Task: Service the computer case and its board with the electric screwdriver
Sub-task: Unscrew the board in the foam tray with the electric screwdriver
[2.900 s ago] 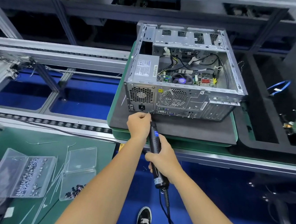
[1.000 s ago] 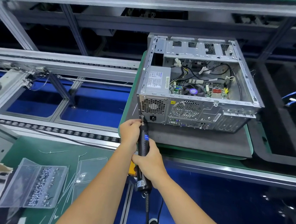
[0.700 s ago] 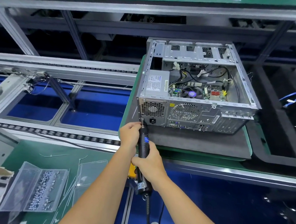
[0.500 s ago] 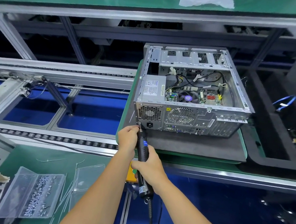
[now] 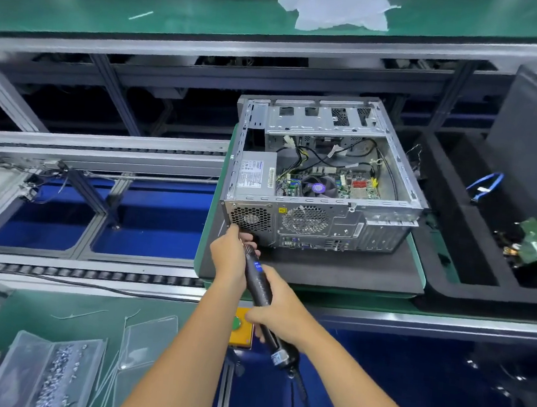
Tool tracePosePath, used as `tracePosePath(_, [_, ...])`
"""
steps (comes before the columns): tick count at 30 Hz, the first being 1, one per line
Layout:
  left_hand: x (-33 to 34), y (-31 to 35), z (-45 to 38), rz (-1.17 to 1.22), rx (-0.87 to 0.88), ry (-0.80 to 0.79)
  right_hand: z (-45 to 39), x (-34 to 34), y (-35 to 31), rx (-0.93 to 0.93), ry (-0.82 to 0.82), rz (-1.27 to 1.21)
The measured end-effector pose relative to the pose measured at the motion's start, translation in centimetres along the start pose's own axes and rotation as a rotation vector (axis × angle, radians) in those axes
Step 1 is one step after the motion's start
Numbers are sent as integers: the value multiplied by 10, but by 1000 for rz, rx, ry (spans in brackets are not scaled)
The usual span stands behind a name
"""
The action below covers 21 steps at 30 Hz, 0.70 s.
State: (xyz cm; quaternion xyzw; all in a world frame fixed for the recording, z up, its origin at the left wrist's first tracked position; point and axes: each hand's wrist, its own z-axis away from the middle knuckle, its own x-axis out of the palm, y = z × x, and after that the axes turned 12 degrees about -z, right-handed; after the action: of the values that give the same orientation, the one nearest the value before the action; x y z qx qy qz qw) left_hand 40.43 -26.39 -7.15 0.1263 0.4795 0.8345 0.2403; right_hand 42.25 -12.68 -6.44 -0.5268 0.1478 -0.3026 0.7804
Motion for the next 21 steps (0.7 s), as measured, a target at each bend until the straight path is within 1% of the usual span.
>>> tracePosePath(3, [8, 27, 16, 71, 79, -5, 5, -15, -23, -84, -54, 55])
tracePosePath(7, [18, 71, 36, 85, 240, -1, 6, -21, -53, -208, -79, -21])
tracePosePath(11, [34, 110, 54, 54, 296, -45, 11, -28, -83, -279, -63, -70])
tracePosePath(15, [73, 134, 69, 14, 350, -136, 24, -56, -113, -312, 31, -80])
tracePosePath(17, [101, 142, 79, -28, 396, -209, 35, -77, -125, -353, 106, -64])
tracePosePath(21, [172, 144, 105, -204, 502, -353, 65, -134, -136, -423, 286, -76])
